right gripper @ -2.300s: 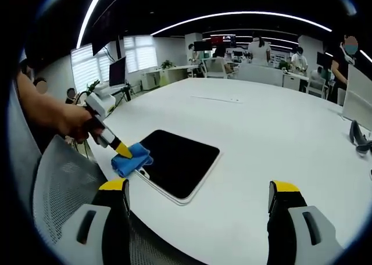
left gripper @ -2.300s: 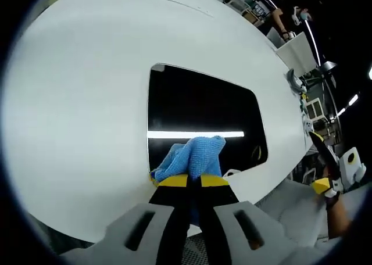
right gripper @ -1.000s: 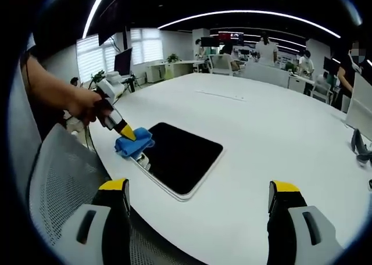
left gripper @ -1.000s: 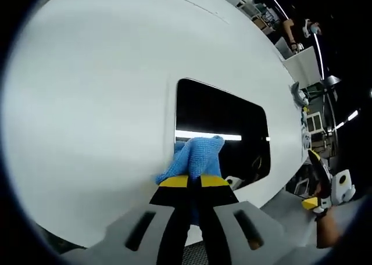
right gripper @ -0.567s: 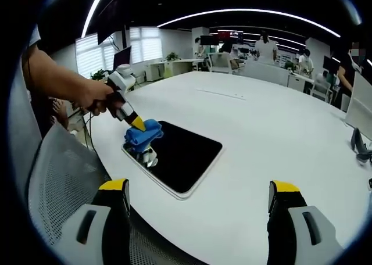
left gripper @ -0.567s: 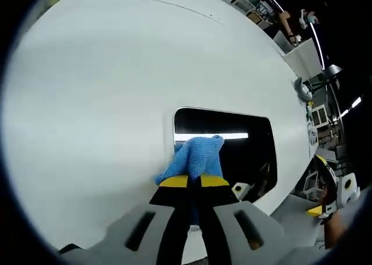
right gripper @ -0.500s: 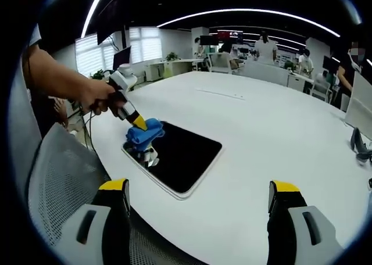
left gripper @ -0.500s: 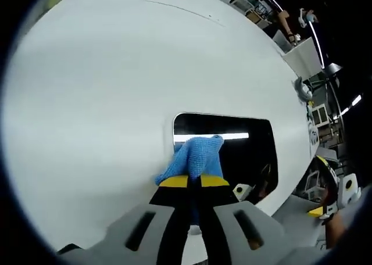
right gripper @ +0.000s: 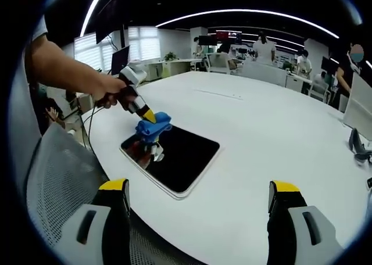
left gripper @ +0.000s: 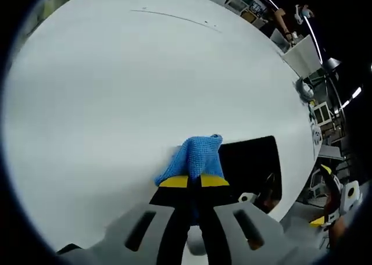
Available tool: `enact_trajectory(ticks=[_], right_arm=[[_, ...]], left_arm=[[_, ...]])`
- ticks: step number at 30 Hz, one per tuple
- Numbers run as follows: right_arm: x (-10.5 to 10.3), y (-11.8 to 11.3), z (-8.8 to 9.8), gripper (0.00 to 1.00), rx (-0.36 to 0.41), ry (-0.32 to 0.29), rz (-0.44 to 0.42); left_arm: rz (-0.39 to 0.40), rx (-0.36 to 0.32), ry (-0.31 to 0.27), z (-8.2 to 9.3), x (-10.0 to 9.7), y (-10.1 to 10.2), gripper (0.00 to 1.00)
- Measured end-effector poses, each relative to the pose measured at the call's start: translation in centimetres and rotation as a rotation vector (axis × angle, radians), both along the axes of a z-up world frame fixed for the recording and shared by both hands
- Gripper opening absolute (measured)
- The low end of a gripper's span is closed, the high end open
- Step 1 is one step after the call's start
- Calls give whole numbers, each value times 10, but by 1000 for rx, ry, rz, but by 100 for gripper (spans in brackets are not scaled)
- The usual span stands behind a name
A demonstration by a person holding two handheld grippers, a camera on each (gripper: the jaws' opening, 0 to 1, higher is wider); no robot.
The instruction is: Wipe the mirror surface with the cleaning cloth until all visible marks leave the cleaned area.
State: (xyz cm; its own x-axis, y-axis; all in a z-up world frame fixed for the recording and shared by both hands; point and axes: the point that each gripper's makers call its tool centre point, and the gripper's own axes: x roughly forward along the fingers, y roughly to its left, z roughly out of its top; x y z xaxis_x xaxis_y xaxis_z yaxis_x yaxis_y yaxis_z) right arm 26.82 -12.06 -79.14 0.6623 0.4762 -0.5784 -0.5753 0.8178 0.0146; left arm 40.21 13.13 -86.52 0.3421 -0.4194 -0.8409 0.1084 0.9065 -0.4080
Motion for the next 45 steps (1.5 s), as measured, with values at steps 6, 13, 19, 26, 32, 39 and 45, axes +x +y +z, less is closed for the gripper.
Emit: enact_trajectory(ticks=[6, 13, 19, 26, 32, 39, 45], right_arm=[[1, -1, 1, 99, 2, -3, -7], [2, -3, 1, 99, 1, -10, -13], [2, -3, 0, 99, -1, -5, -11], [2, -2, 0, 99, -2, -5, -10], [2, -2, 0, 99, 0, -7, -12], [2, -1, 0, 99, 0, -5, -6], [2, -1, 0, 99, 2, -6, -9]], left_arm=[[-5, 7, -7, 0, 14, -3, 1], [-20, 15, -3, -1, 18, -3, 1], [-3, 8, -2, 0, 17, -3, 1], [-1, -55, -27, 36, 14, -3, 1], [-19, -33, -48, 56, 7, 18, 1], [-50, 55, -55, 54, -7, 56, 2], [-8, 84, -24, 36, -15, 80, 2]])
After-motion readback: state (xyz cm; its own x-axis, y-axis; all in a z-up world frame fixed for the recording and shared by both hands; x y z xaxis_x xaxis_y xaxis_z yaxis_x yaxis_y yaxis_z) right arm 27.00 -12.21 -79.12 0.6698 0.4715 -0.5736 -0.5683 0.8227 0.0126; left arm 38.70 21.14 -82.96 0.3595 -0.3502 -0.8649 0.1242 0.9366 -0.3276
